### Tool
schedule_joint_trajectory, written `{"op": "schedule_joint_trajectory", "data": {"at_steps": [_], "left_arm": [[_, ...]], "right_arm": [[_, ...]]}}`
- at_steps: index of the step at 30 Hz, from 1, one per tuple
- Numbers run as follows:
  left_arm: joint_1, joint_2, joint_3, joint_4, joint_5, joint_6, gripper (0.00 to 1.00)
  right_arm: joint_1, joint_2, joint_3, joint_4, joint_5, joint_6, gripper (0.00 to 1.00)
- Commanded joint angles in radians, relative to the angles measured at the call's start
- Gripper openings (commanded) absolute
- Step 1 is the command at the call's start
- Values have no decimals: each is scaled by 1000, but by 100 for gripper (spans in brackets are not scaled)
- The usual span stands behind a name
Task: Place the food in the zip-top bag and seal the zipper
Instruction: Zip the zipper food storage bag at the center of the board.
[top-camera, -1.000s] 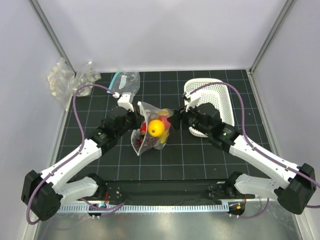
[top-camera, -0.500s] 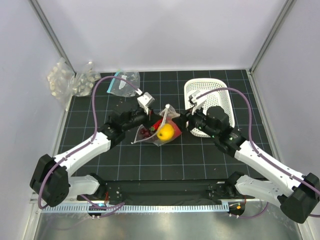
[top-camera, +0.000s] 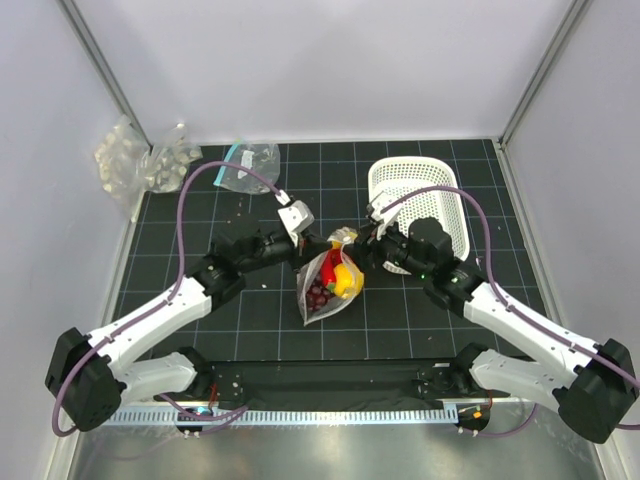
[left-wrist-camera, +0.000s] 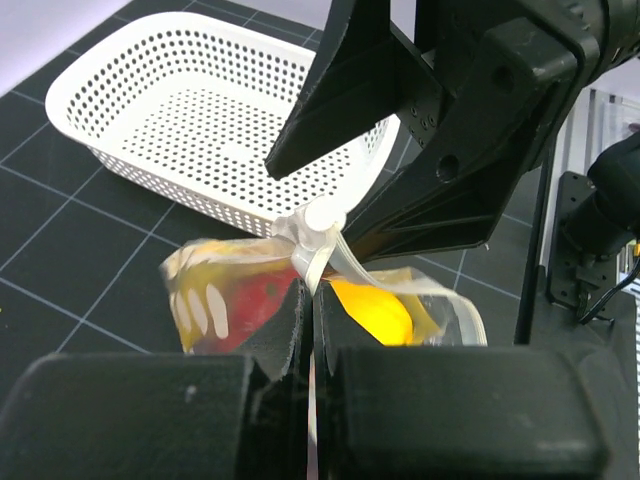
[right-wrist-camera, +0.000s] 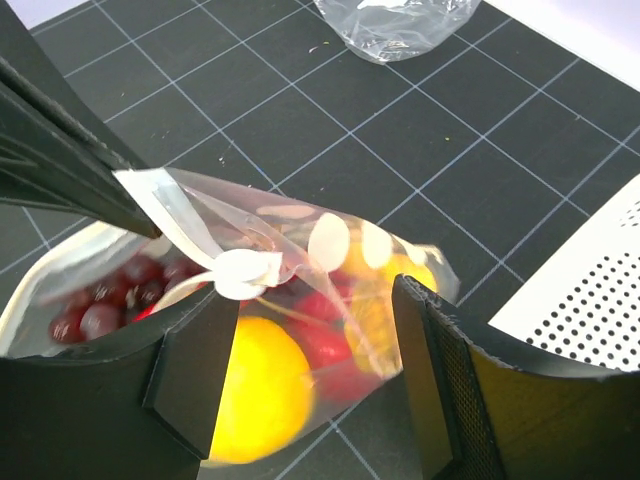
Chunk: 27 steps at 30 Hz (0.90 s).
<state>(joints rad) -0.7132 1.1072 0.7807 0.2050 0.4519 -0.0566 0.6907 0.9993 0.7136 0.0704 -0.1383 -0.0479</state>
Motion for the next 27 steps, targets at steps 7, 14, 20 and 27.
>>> {"op": "schedule_joint_trajectory", "data": {"at_steps": [7,14,20,27], "left_arm": [[-17,54,52,-47,-77,87,0],[-17,54,61,-67,-113,74,0],[-17,69,68,-72,-107,63,0],[-17,72,72,-76,-108,34,2]], "right_arm": [[0,28,9,135,-152,-33,44],[0,64,66,60,-175,13,6],[0,42,49,86,-184,23,1],[0,9,53,77,-170,51,7]]}}
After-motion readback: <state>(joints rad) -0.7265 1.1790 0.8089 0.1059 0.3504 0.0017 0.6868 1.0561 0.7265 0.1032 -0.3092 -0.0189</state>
